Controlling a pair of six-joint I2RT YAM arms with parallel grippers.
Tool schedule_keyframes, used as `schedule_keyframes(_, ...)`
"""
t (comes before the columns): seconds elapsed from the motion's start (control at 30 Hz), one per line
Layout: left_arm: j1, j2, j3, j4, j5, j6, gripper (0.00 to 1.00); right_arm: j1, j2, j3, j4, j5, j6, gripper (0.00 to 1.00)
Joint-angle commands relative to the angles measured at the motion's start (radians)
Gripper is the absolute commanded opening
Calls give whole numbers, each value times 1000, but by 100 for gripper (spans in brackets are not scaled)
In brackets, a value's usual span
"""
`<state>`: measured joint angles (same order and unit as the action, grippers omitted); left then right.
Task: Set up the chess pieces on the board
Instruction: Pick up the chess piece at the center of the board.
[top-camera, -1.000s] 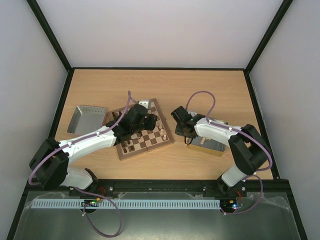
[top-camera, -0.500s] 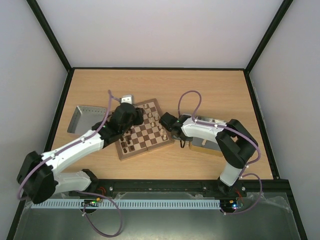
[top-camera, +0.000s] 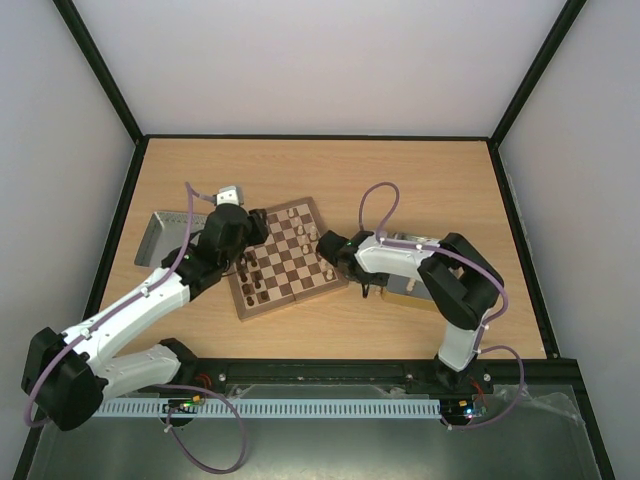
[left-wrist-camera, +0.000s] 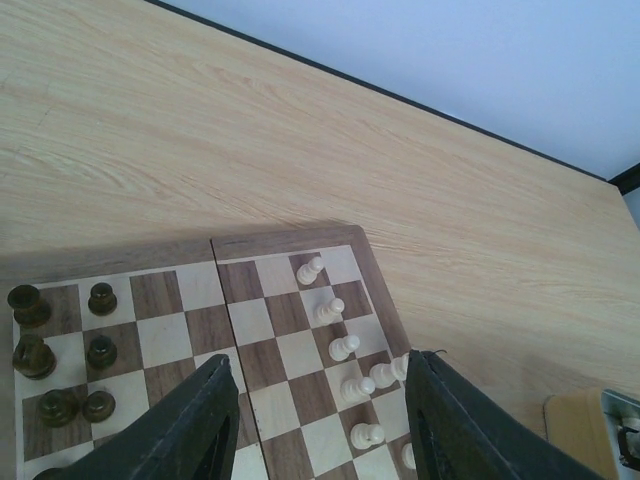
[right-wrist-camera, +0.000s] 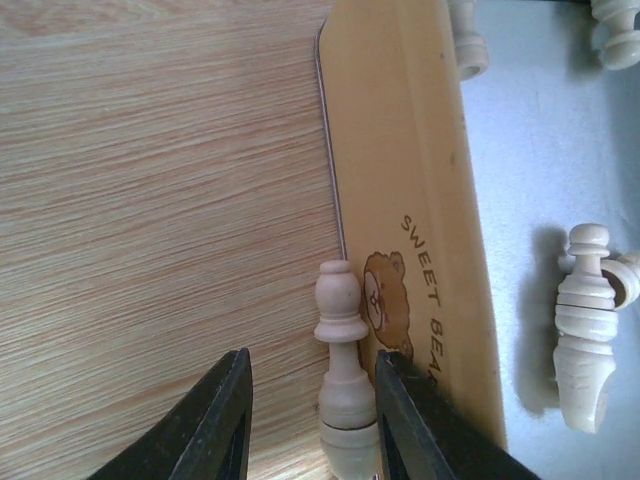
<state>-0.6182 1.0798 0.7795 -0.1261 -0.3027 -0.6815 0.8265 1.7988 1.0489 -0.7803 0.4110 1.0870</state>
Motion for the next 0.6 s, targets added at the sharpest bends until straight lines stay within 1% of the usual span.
schedule_keyframes(0.0,21,4,-12,-4,24,4,48,6,21,-28,-6,27,38,33)
schedule_keyframes(0.23,32,6,-6,-8,39,13,49,3,5,-85,113,-73,29,32)
schedule_keyframes(0.33,34,7,-6,-11,42,13,49,-4,-24,-94,134,-89,24,28)
schedule_keyframes(0.47,37,11,-6,-10,51,12,49,-36,-89,-135,216,-182,0,23)
schedule_keyframes(0.57,36,15,-5,-9,59,11,49,-59,-136,-166,253,-225,-10,22)
